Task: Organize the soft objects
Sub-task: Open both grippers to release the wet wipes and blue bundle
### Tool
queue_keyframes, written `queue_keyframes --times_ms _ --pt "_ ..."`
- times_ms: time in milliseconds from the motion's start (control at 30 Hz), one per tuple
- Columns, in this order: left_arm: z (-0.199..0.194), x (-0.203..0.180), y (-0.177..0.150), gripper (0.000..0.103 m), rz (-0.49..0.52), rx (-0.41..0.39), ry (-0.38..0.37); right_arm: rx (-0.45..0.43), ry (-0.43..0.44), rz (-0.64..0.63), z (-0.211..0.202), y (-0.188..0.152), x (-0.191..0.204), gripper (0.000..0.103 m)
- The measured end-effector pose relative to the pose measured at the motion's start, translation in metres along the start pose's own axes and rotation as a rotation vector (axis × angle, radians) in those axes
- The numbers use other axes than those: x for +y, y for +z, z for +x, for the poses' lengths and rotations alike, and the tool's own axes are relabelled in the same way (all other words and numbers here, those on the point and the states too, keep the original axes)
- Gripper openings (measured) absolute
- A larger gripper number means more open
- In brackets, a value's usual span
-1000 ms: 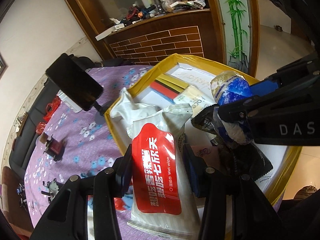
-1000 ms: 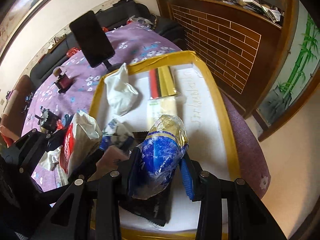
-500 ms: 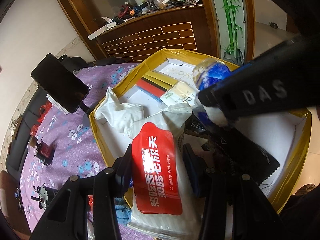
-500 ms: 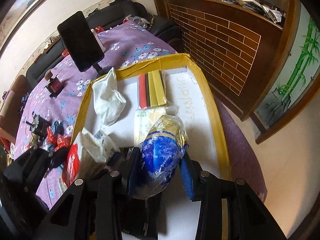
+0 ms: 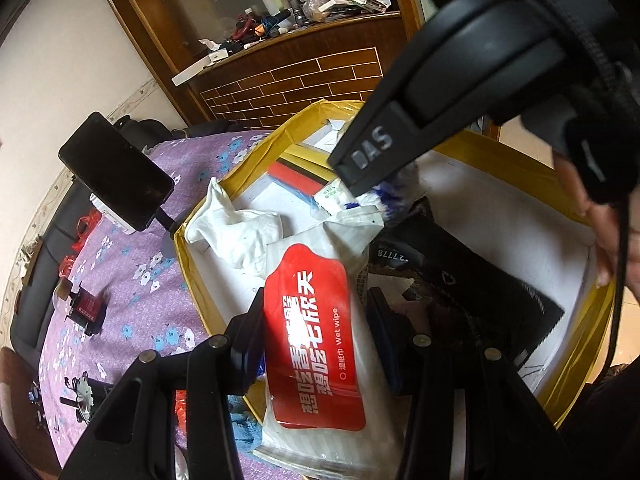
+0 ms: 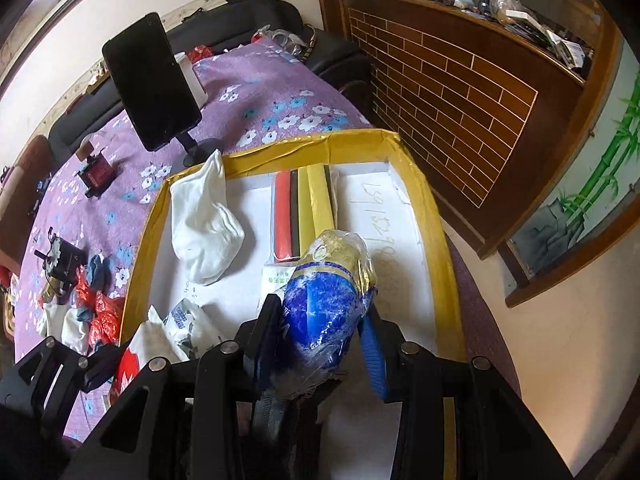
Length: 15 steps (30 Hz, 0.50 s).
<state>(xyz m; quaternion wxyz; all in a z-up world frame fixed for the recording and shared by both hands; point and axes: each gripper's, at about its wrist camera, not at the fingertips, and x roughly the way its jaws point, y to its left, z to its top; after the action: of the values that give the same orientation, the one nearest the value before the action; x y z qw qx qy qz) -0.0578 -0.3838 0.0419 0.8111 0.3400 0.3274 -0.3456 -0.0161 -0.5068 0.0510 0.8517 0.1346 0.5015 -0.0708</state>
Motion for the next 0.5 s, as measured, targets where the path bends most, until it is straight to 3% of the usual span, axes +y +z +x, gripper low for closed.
queue_keyframes --times_ms 500 --pt "-0.0008 -0.0030 -0.0001 0.048 0.012 -0.003 -0.007 0.018 0.000 0.030 0.0001 0.0011 -0.0042 0.043"
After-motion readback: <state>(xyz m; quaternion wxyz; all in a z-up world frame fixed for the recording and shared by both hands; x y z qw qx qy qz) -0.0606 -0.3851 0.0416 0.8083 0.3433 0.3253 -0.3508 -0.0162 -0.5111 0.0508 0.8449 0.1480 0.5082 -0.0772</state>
